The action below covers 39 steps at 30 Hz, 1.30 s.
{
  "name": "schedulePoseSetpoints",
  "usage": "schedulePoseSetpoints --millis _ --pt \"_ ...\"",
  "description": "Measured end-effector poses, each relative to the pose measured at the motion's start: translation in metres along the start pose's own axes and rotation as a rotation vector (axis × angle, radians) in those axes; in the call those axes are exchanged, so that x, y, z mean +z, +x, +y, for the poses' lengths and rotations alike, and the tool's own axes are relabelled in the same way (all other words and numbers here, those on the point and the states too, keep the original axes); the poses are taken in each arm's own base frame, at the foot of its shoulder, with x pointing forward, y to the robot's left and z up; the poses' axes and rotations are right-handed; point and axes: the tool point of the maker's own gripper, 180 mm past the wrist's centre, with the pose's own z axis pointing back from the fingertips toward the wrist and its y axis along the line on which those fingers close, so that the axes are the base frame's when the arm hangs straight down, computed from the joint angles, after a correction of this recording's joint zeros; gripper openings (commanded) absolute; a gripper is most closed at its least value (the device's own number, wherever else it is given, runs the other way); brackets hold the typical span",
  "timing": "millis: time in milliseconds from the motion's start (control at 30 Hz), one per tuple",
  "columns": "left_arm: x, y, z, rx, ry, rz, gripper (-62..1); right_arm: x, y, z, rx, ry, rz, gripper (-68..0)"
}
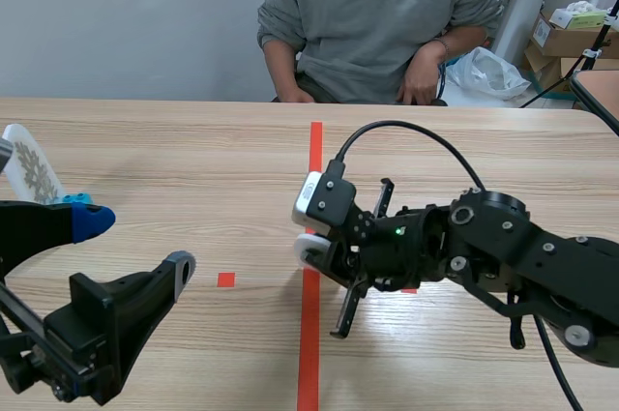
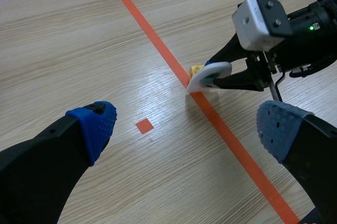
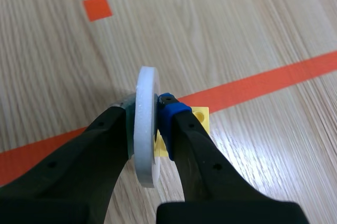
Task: Do the leaf sorting experiment
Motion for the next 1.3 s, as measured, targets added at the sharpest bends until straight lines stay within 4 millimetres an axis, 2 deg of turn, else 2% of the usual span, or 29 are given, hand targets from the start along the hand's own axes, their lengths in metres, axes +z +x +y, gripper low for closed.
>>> schedulePoseSetpoints --millis 200,400,633,833,967,1300 --pt "0.0 0.0 0.0 0.0 0.0 -0.002 -4.3 0.02 0.001 -0.032 -0.147 -0.124 -0.042 -66.8" --pt "0.0 0.0 0.0 0.0 0.0 -0.002 -4.3 0.053 -0.013 -0.08 -0.264 -0.289 -0.062 -66.8" --pt "0.0 0.0 0.0 0.0 0.0 -0.002 -4.3 0.119 -0.048 -0.137 -0.377 -0.507 -0.049 -66.8" --pt "0.0 0.0 0.0 0.0 0.0 -0.002 -4.3 0.172 -0.073 -0.175 -0.456 -0.696 -0.02 -66.8" --pt "0.0 0.0 0.0 0.0 0.0 -0.003 -4.3 0.197 -0.088 -0.192 -0.485 -0.807 0.009 -66.8" --pt "0.0 0.002 0.0 0.0 0.0 -0.013 -4.3 0.225 -0.156 -0.196 -0.667 -0.947 0.076 -66.8"
